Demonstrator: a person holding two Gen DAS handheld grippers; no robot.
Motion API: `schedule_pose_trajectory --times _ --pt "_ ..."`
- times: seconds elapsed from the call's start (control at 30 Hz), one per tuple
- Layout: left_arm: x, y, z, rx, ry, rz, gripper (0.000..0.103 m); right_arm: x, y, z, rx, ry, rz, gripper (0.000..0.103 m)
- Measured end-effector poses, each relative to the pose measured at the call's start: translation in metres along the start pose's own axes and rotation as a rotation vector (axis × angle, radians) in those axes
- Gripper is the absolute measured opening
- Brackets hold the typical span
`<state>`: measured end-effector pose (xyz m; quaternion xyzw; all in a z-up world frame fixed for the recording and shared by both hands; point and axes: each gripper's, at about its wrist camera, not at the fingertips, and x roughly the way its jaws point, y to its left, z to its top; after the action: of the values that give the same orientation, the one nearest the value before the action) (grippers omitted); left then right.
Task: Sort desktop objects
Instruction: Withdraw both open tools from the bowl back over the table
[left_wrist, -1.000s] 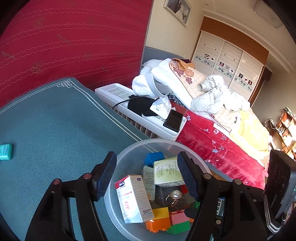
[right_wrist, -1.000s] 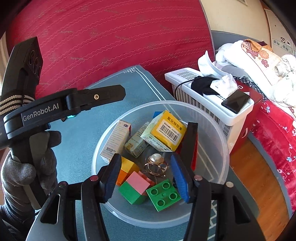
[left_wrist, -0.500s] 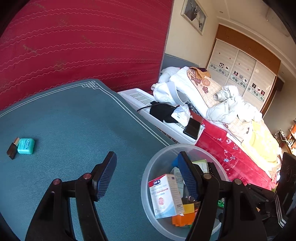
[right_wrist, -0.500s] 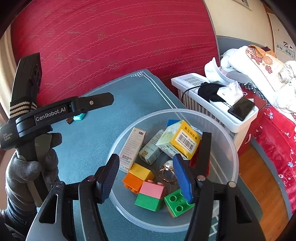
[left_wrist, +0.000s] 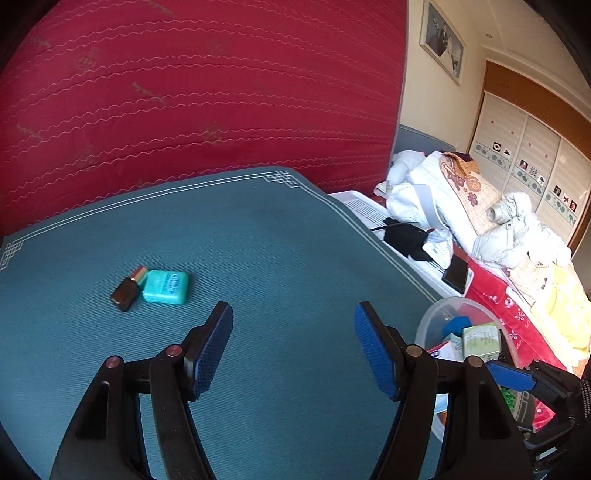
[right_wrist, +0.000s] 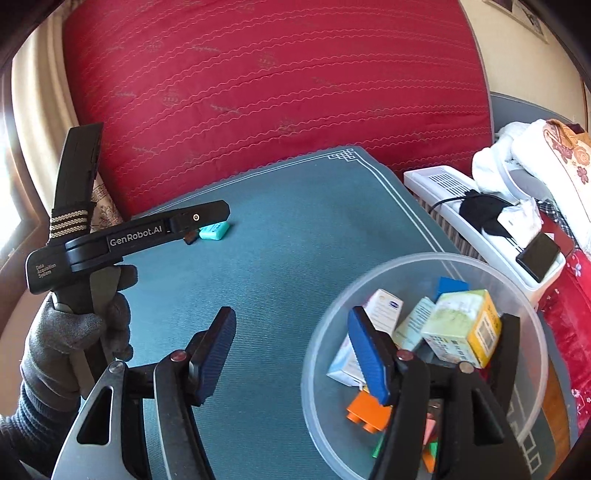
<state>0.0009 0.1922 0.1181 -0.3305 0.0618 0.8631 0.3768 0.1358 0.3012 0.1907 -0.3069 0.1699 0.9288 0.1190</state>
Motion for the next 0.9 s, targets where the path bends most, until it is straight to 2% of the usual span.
schedule_pose_trajectory --times 0.27,0.57,0.7,0.9 --pt "0.002 0.064 -0.008 -0.068 0.010 0.124 0.072 0.025 0.029 0.008 -0.038 0.040 0.054 0.068" --pt "0.015 0.117 -0.013 -0.123 0.035 0.268 0.072 0.050 0.045 0.017 -0.066 0.060 0.047 0.068" --pt "0.029 0.127 -0.014 -0.108 0.045 0.312 0.072 0.067 0.046 0.020 -0.034 0.085 0.057 0.068" --pt "0.056 0.143 -0.010 -0.117 0.076 0.326 0.072 0.081 0.063 0.028 -0.048 0.080 0.066 0.068"
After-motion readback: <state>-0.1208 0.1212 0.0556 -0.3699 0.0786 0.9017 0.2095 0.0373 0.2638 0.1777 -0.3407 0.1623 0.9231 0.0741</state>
